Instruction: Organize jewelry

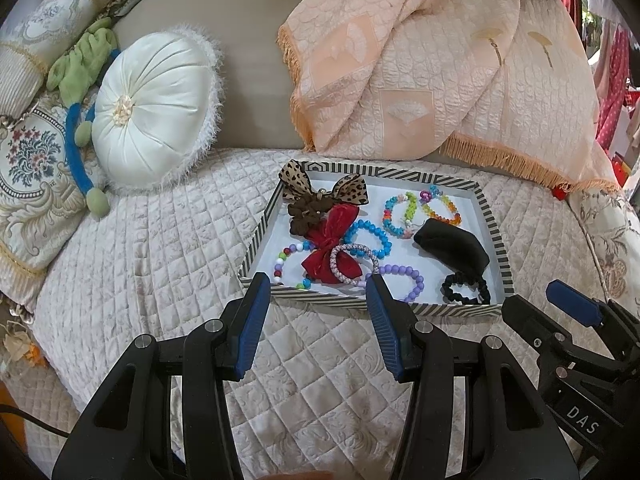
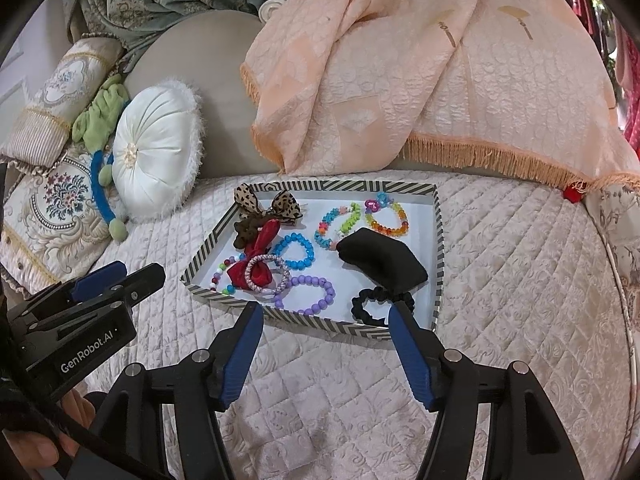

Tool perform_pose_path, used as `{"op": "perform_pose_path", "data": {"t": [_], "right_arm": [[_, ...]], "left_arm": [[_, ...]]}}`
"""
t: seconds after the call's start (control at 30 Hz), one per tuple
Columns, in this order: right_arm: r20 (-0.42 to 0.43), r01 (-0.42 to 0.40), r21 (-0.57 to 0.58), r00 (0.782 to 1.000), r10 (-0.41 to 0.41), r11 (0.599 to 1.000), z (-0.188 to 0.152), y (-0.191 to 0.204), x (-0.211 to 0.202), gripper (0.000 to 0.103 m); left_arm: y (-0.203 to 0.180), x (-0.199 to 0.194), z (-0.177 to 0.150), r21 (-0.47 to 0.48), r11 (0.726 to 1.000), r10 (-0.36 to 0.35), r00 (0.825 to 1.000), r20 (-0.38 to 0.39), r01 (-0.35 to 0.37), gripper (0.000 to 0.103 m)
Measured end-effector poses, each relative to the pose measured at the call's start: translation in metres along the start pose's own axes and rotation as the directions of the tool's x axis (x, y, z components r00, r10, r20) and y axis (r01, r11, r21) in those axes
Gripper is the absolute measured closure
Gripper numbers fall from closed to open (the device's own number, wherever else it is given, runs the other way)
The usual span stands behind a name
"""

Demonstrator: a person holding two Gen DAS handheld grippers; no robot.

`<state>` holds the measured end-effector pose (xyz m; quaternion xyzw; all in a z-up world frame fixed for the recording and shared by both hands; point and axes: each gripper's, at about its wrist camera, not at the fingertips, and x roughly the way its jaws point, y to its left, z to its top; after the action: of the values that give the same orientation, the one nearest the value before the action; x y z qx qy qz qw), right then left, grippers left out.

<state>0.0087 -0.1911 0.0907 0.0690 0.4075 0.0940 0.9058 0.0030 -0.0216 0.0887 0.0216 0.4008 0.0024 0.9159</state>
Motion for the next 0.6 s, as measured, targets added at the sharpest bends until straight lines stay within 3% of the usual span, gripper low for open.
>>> {"op": "perform_pose_path", "data": {"t": [0.6], "right_arm": [[-0.011,0.0,-0.006,1.0,0.0,1.0,-0.0004,0.0016,0.0045,0.038]], "left_arm": [[0.0003,0.0022,0.001,0.0,1.0,-0.002,1.0,-0.006,0.002,0.054]]}}
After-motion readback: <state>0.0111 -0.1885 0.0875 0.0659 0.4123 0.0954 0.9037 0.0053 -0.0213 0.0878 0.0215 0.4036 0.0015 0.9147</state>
